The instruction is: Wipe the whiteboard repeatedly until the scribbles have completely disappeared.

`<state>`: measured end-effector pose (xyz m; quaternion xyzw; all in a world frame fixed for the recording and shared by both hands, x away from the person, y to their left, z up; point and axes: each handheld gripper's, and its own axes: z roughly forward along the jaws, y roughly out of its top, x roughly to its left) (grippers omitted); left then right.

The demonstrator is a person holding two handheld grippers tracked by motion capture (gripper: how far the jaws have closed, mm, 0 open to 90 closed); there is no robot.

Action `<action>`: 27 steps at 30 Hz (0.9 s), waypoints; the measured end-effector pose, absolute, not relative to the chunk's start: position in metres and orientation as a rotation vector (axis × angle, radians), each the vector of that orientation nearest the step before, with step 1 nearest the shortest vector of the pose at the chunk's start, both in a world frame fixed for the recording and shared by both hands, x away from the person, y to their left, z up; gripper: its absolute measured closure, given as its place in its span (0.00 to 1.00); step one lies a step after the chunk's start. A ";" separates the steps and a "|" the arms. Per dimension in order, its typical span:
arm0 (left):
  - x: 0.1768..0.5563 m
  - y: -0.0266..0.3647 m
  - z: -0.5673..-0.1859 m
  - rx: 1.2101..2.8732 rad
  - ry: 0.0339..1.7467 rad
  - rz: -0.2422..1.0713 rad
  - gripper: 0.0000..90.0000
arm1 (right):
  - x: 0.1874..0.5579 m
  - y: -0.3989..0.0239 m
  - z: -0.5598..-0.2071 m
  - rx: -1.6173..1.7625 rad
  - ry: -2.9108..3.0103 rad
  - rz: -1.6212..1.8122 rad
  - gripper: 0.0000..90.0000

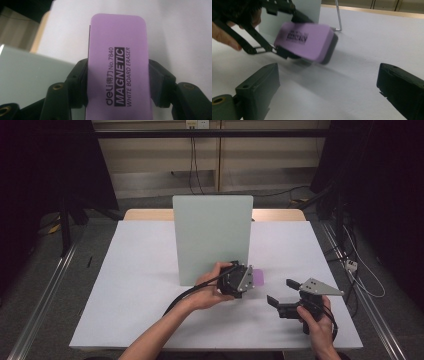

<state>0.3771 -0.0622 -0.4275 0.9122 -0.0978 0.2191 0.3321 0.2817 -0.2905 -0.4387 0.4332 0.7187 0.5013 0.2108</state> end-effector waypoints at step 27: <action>0.379 -0.077 -0.443 2.397 -0.239 0.453 0.45 | 0.280 -0.294 -0.439 1.204 1.986 1.410 0.05</action>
